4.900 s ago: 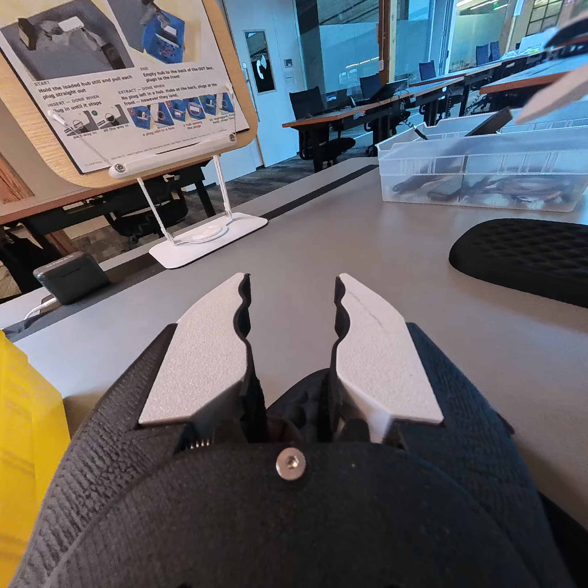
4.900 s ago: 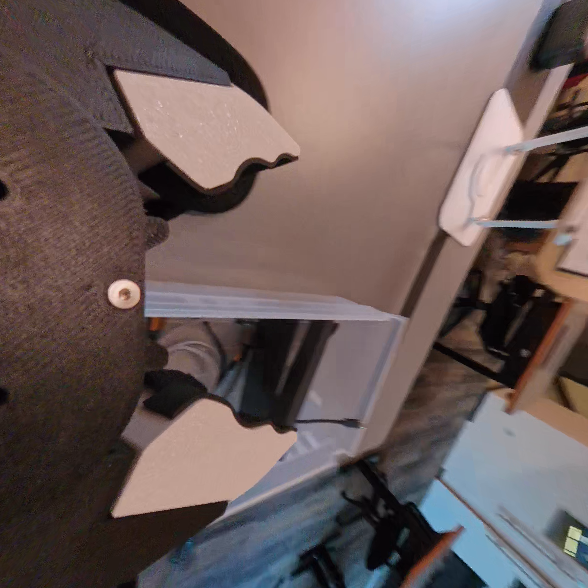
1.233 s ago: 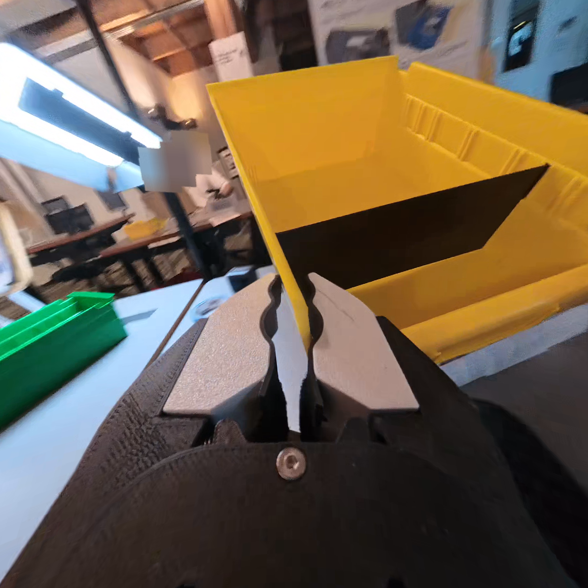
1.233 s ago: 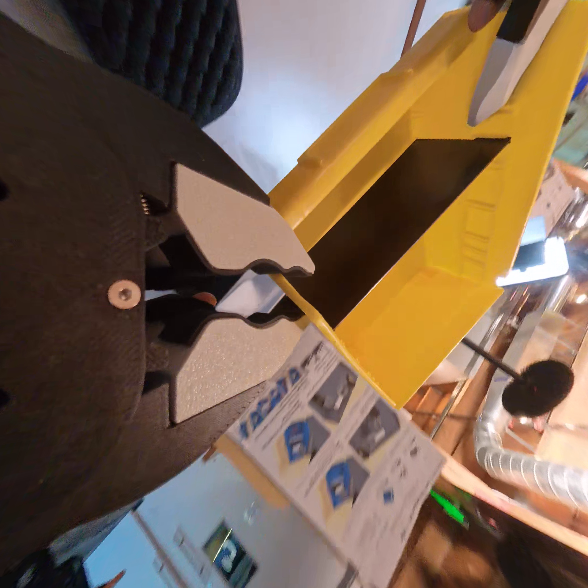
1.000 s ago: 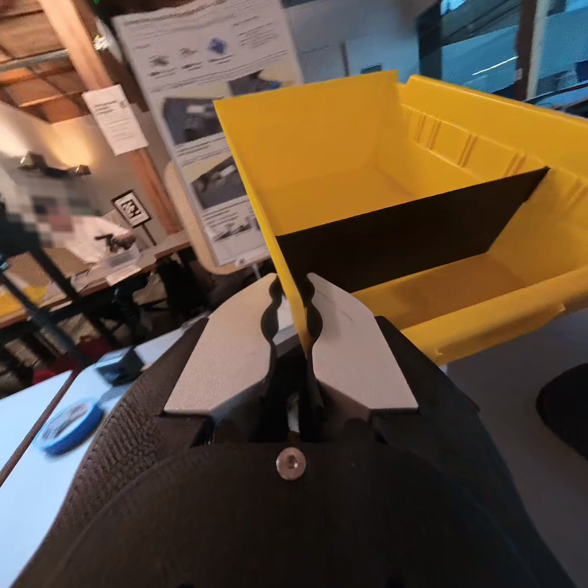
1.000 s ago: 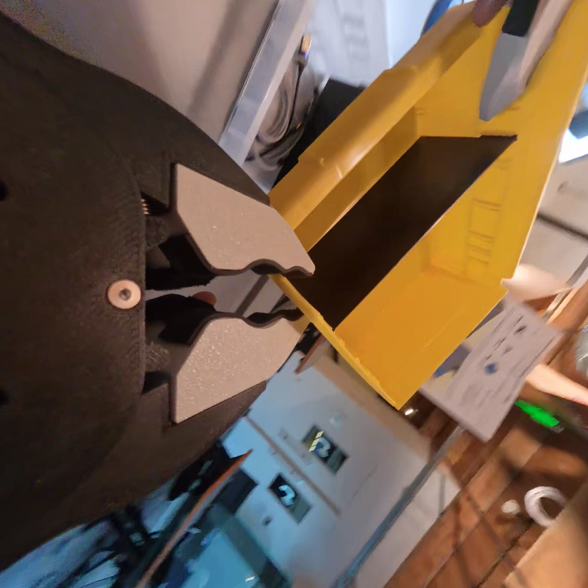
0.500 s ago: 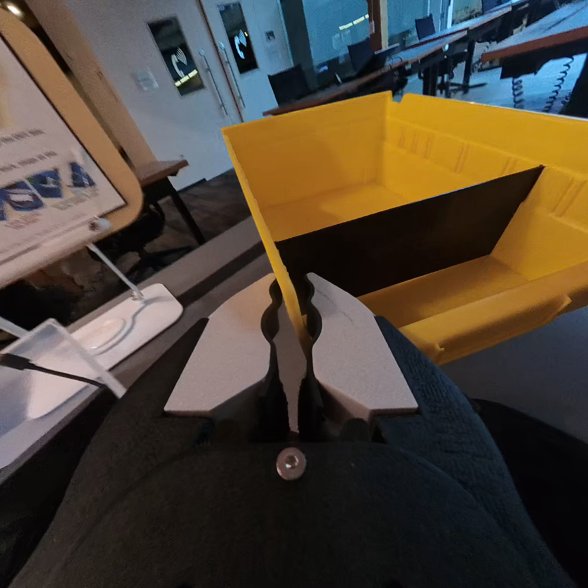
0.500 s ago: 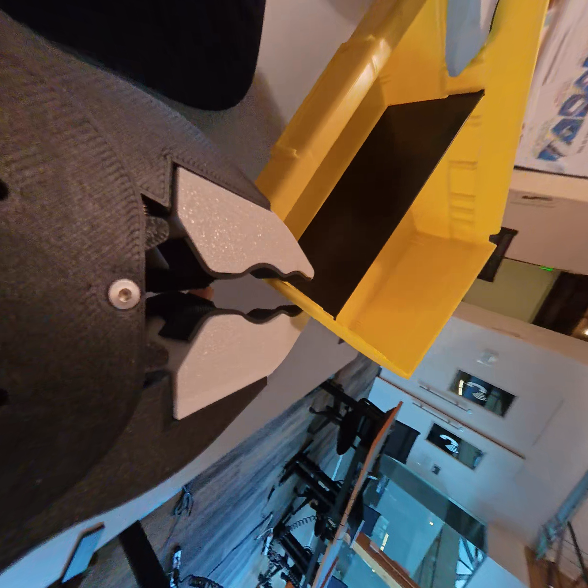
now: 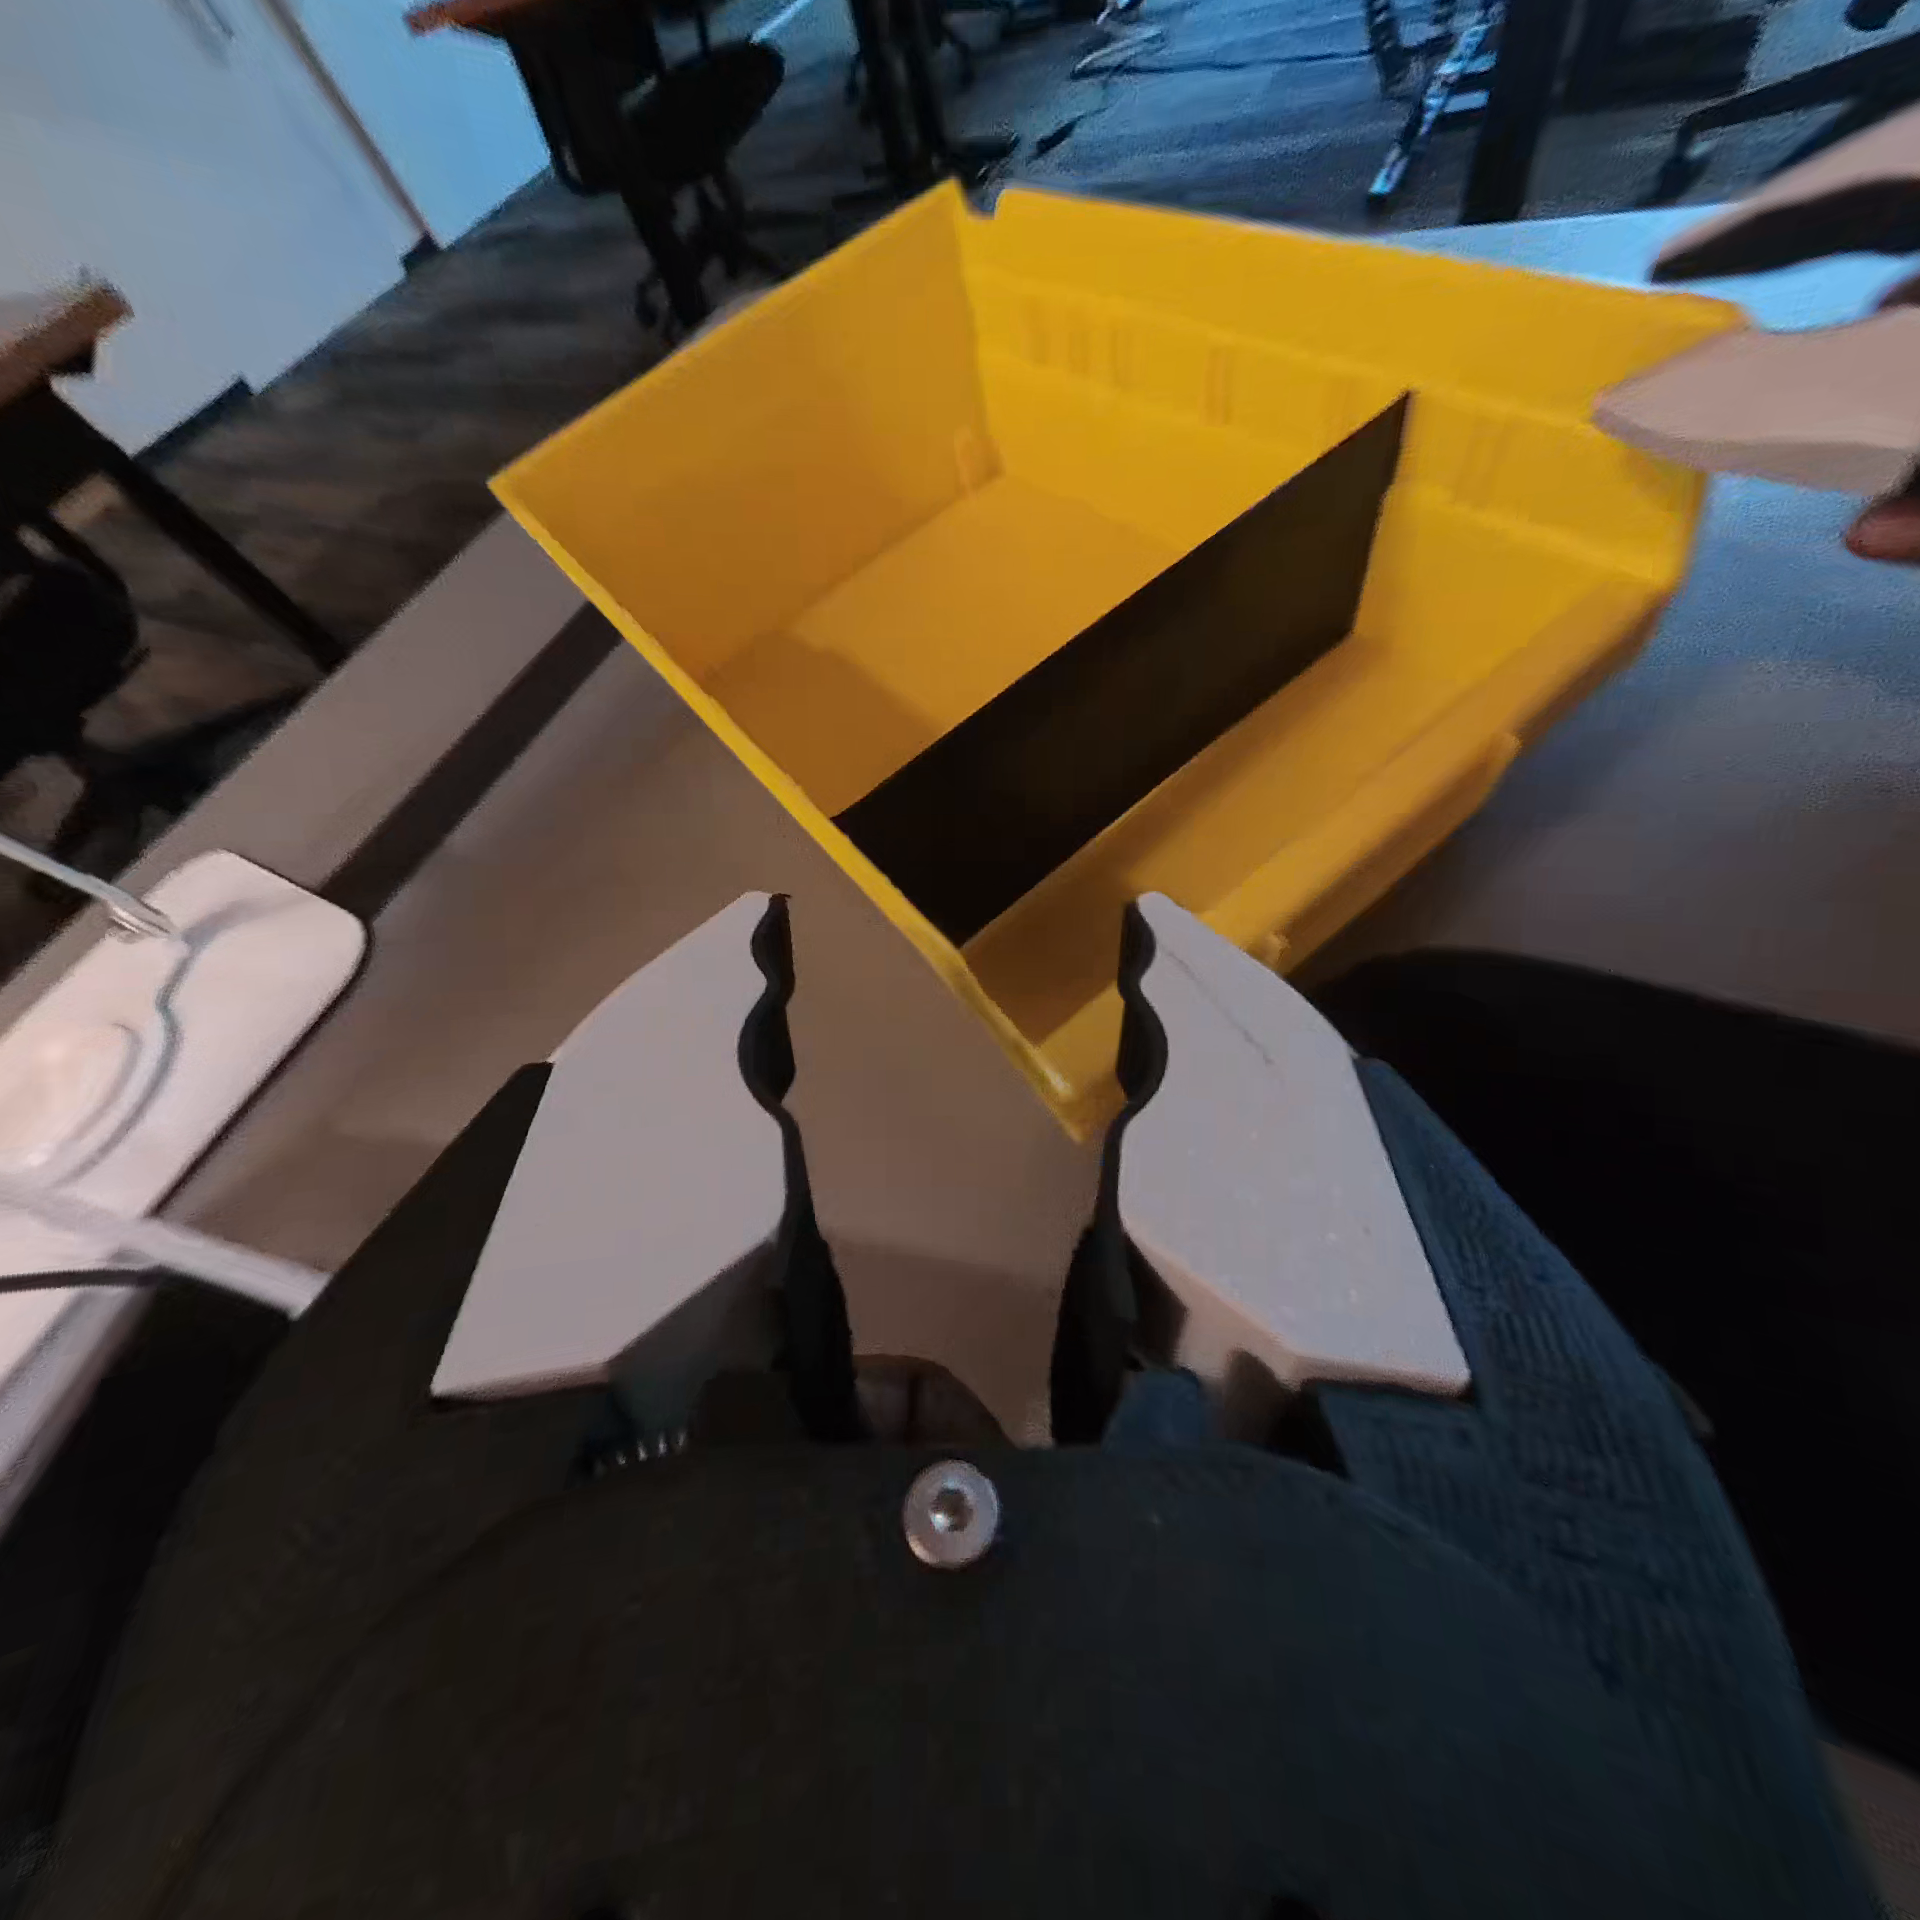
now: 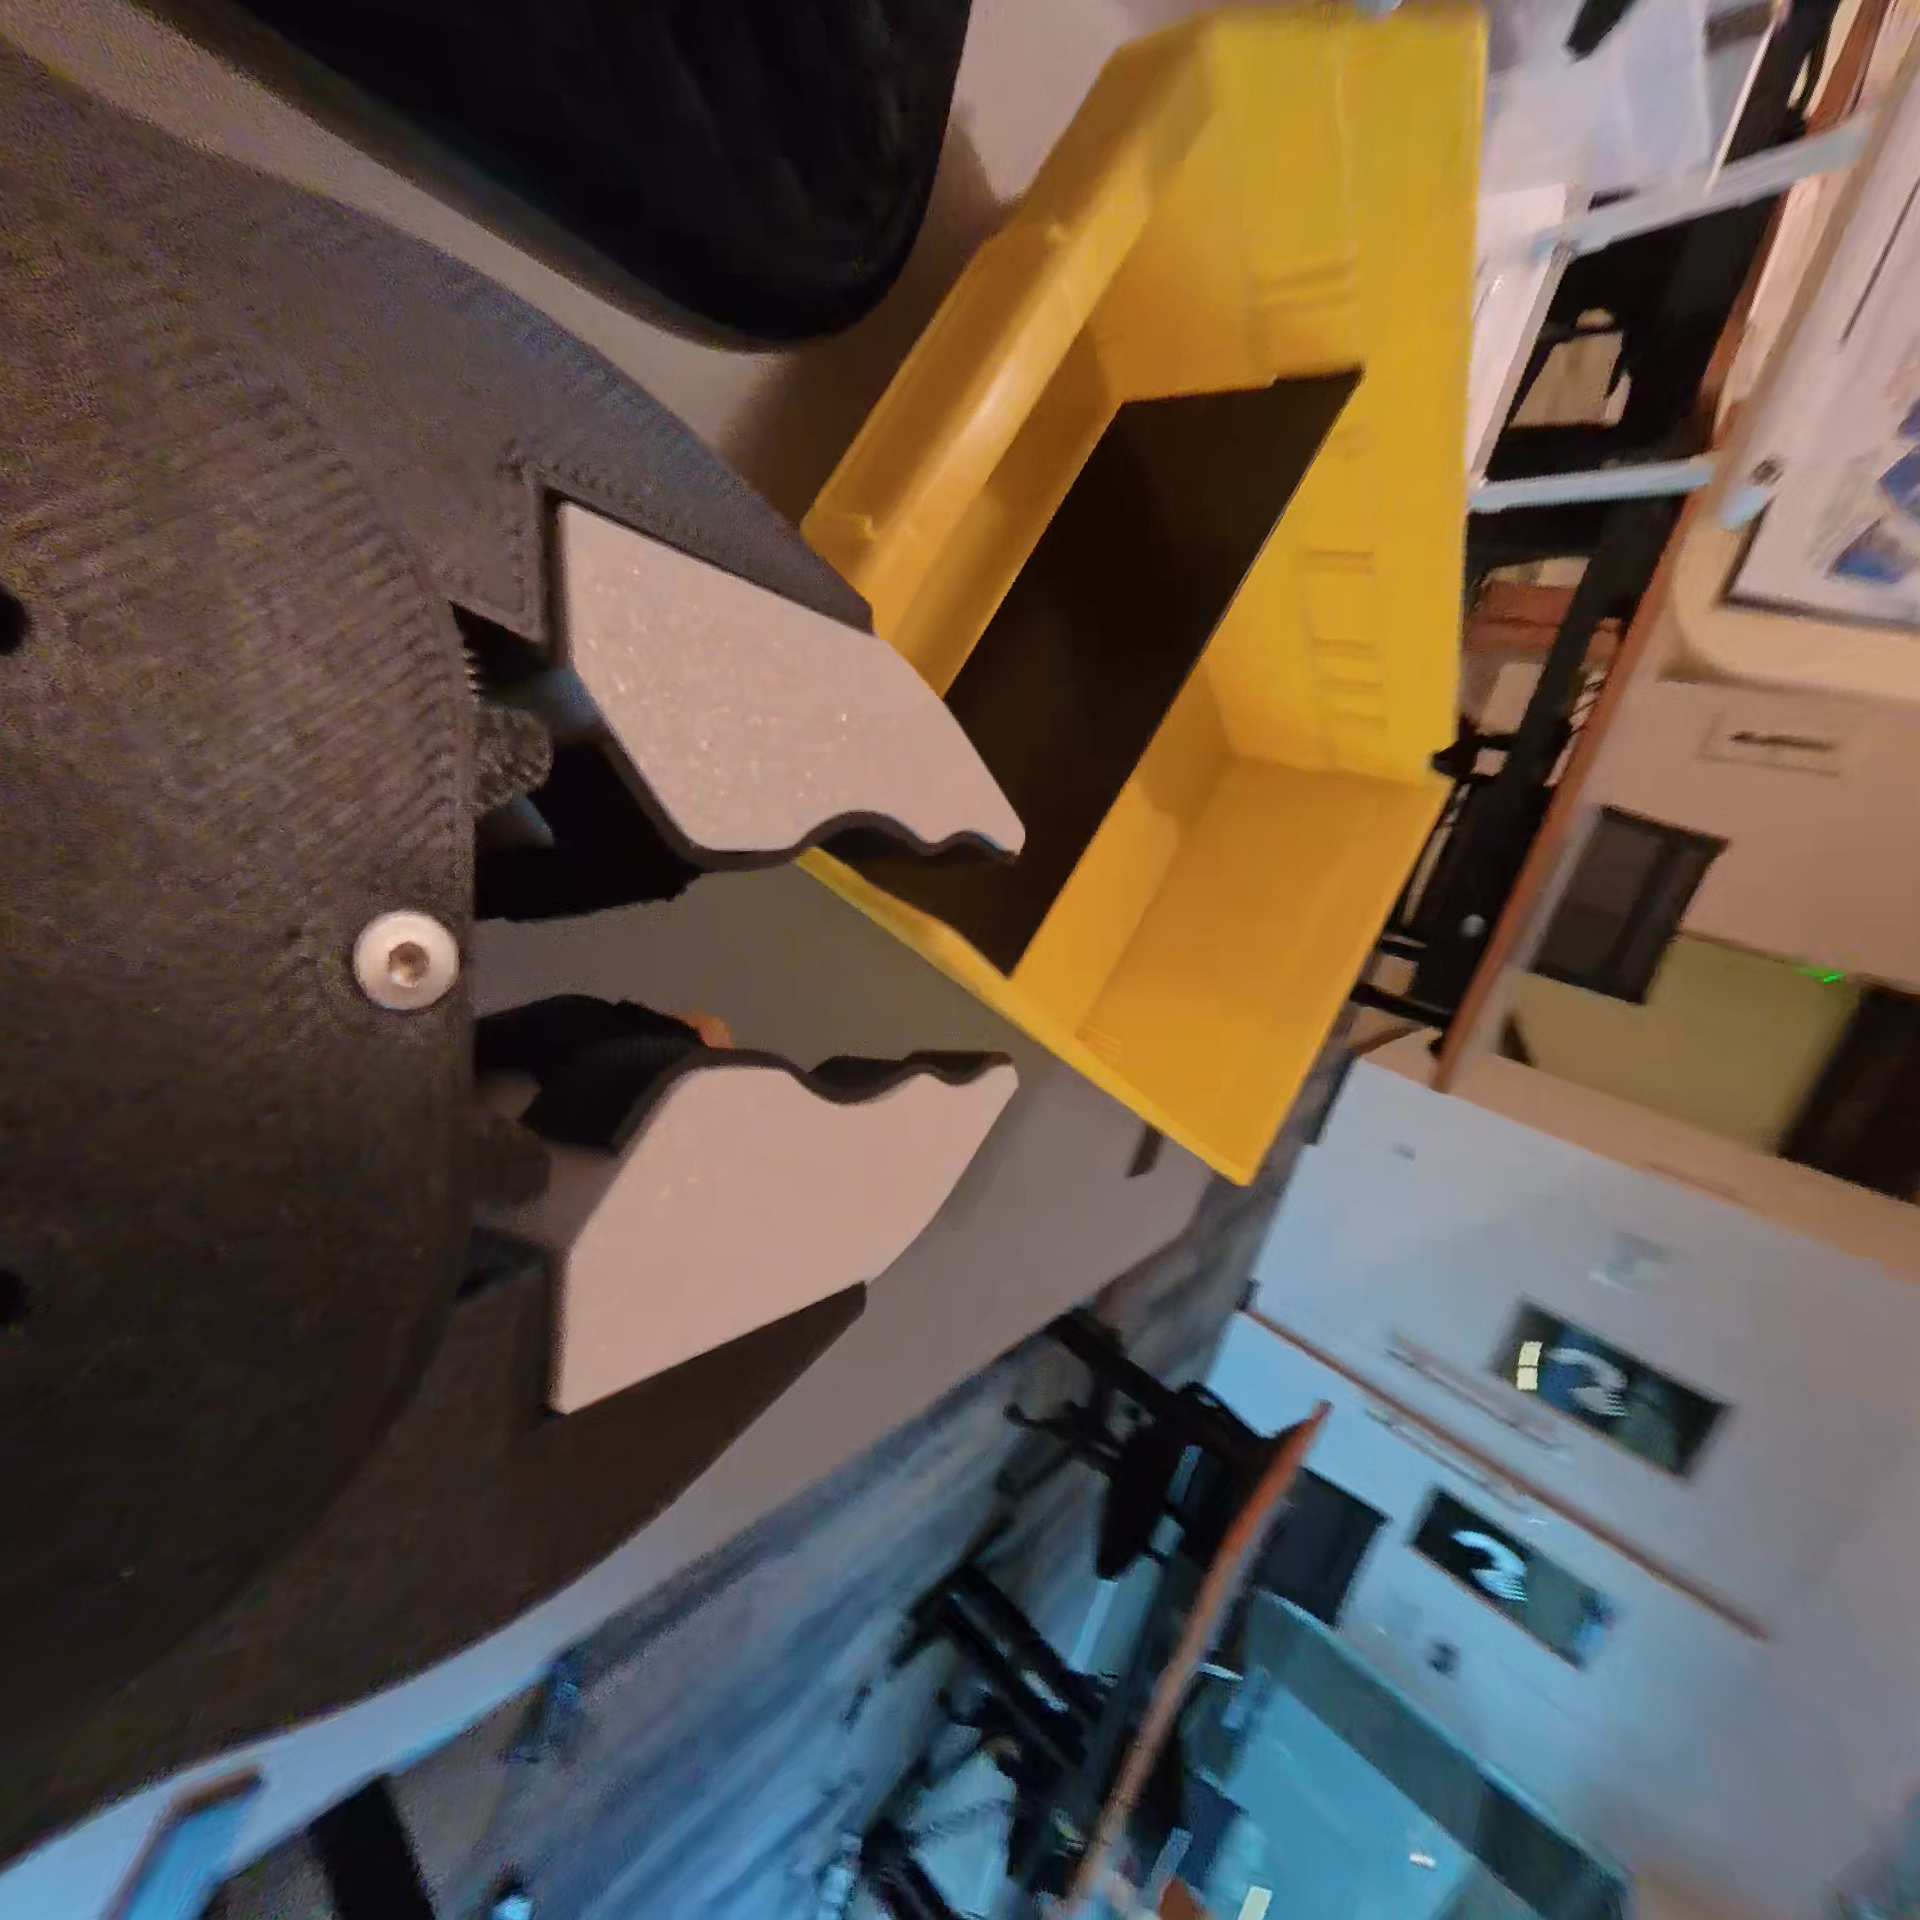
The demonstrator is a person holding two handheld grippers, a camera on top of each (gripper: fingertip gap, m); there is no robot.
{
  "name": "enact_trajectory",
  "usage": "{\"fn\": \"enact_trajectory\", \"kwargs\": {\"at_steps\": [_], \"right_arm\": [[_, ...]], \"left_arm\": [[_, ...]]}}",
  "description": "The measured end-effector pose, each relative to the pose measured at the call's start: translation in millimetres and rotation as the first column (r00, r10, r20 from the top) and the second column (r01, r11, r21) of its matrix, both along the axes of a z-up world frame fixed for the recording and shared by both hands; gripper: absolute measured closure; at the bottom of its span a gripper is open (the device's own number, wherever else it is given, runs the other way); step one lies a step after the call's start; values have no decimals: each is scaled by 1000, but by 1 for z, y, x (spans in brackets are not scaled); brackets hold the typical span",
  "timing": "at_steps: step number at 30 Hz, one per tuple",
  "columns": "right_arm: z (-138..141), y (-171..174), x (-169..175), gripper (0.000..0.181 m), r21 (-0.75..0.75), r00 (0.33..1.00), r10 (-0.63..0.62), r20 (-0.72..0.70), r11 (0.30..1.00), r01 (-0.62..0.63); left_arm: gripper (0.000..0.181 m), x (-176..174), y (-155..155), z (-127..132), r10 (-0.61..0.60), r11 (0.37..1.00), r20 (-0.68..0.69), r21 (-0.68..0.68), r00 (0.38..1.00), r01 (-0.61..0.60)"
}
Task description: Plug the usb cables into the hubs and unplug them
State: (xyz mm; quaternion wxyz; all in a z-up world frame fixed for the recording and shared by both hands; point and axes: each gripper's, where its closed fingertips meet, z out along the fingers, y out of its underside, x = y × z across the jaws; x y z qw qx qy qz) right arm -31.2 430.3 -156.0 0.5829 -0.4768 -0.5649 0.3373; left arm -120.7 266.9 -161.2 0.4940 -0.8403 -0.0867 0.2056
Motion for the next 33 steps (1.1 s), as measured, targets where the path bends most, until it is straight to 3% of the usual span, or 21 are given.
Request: {"fn": "enact_trajectory", "kwargs": {"at_steps": [4,7,9,10,12,14,21,28,33], "right_arm": [[20,-45,0,128,231,975,222,26,947,-222],[-10,-84,-6,118,358,900,323,294,836,-417],[-47,-89,-9,118,420,819,248,517,760,-496],[-61,-81,-11,123,482,797,145,587,728,-488],[-77,-62,-14,134,606,762,-67,644,653,-454],[-77,-55,-20,148,678,782,-151,604,614,-405],[-75,-28,-12,146,672,792,-195,578,665,-326],[-74,-1,1,145,672,795,-226,564,685,-282],[-74,21,10,145,679,794,-256,551,692,-247]], "left_arm": [[121,9,-59,13,-26,993,-115,-121,993,12],[121,-6,-119,-17,17,941,-135,-334,991,-61],[121,-5,-148,-47,15,894,-75,-446,997,-47],[121,-3,-158,-62,11,872,-43,-489,999,-30],[134,-12,-180,-83,41,814,-98,-574,994,-90],[147,-24,-194,-82,49,797,-207,-582,977,-164],[144,-31,-256,-83,109,799,-136,-577,985,-169],[142,-28,-333,-80,166,800,-160,-555,973,-228],[143,-20,-397,-80,180,741,-189,-619,965,-260]]}}
